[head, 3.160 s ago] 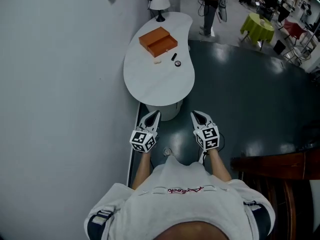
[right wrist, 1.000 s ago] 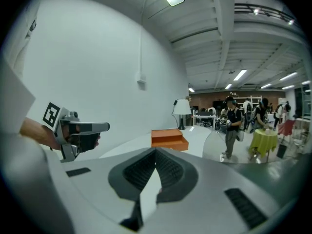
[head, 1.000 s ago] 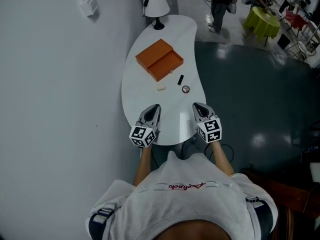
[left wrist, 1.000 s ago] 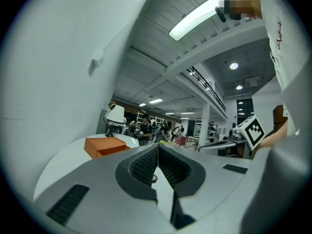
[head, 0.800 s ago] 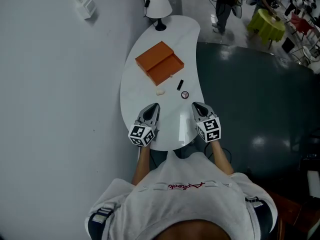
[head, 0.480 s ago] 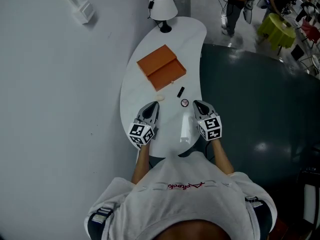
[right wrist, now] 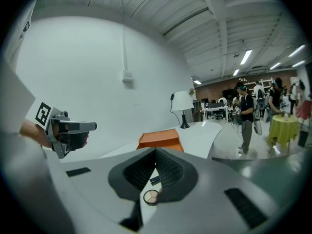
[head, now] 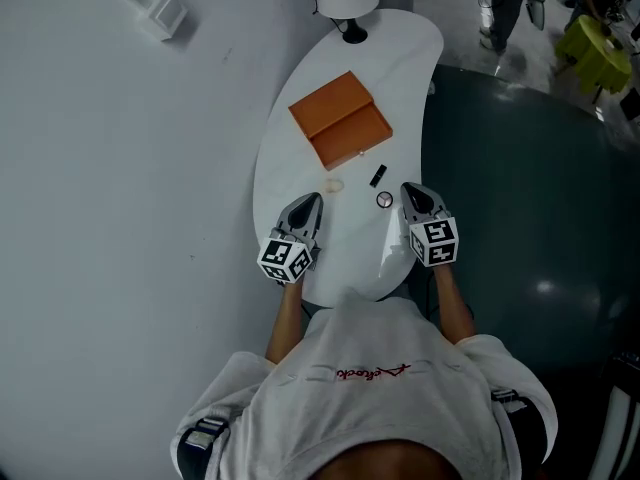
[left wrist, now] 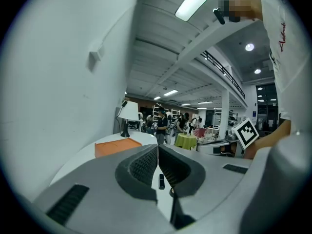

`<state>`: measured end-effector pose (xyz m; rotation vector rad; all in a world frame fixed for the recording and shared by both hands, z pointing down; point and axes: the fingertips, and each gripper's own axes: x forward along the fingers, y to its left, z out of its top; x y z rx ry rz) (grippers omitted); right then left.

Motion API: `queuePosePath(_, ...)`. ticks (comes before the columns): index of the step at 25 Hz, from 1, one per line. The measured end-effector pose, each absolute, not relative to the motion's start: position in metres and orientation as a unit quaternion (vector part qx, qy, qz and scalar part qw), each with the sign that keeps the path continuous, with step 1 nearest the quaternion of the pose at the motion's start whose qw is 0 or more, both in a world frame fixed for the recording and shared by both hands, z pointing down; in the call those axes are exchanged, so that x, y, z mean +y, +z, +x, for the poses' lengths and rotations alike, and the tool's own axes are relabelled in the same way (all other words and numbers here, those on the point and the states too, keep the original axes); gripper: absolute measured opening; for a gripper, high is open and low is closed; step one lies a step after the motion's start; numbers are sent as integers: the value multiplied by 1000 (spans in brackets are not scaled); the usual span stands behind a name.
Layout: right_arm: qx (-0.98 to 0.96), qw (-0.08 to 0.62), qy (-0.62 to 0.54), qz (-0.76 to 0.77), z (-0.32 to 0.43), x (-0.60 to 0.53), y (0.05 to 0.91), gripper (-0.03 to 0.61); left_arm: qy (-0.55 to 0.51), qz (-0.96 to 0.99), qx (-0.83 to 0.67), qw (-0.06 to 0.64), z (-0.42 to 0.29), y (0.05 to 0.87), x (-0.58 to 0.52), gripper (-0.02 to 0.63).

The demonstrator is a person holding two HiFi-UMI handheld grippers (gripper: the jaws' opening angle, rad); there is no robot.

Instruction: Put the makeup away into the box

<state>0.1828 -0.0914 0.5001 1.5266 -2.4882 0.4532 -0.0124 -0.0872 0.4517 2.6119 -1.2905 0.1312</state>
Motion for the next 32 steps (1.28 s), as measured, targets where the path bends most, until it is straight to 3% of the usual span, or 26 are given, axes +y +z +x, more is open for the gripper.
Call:
queuePosePath(13, -821, 122, 192, 523, 163, -103, 543, 20, 52, 895, -414, 155, -16, 490, -108, 12)
queuePosePath(32, -792, 203, 243, 523, 71, -89, 604, 20, 70, 900, -367, 223, -87, 572, -132, 12)
